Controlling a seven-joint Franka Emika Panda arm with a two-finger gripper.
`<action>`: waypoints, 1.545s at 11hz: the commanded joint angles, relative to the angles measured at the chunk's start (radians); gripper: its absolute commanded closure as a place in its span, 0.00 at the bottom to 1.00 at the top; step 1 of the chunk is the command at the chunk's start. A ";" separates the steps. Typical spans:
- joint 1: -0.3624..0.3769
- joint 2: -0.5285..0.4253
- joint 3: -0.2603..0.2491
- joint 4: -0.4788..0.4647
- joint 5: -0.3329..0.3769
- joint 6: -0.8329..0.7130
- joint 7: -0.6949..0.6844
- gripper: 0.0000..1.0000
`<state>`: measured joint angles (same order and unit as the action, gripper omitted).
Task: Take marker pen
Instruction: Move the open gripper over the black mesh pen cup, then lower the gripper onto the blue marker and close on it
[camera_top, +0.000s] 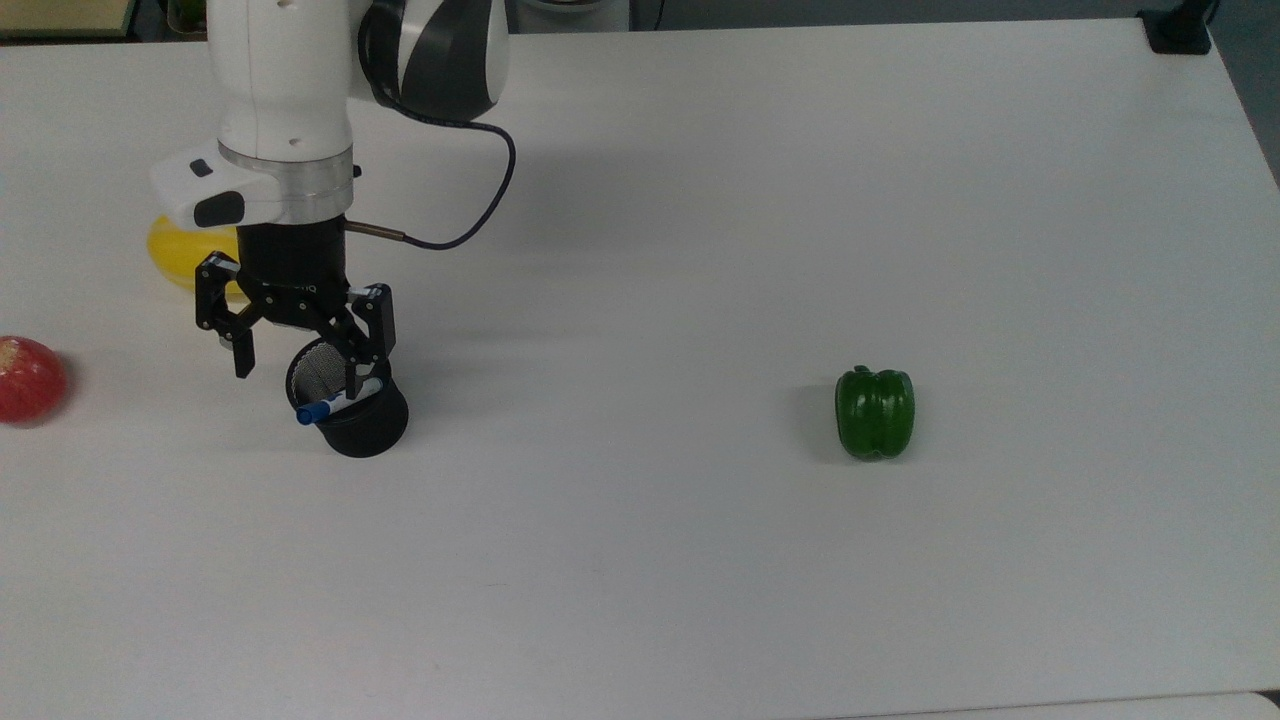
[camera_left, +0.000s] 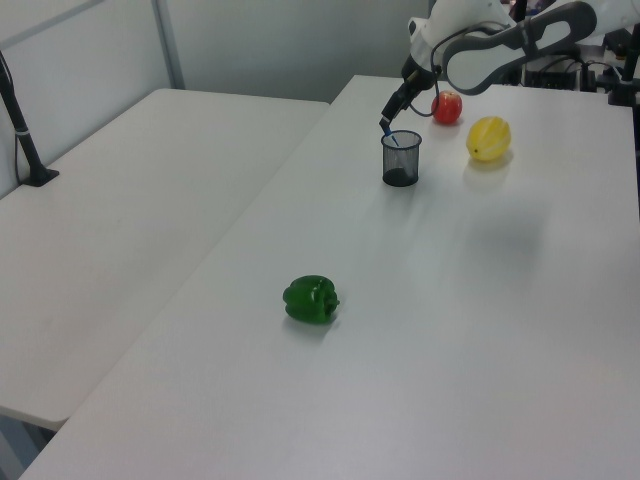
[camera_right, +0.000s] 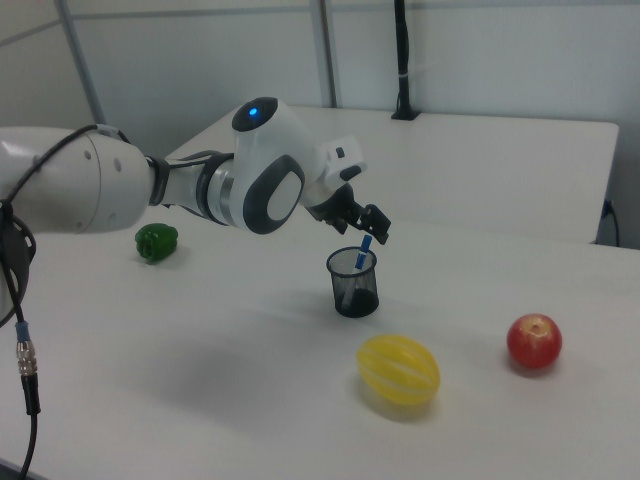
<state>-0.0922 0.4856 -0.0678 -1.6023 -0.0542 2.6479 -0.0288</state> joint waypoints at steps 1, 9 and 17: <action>0.002 0.031 -0.004 0.007 -0.004 0.067 0.012 0.22; 0.003 0.059 -0.004 -0.001 -0.003 0.135 0.012 0.79; 0.008 0.019 -0.003 -0.001 0.011 0.130 0.014 0.95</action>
<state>-0.0911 0.5419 -0.0676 -1.5864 -0.0541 2.7640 -0.0287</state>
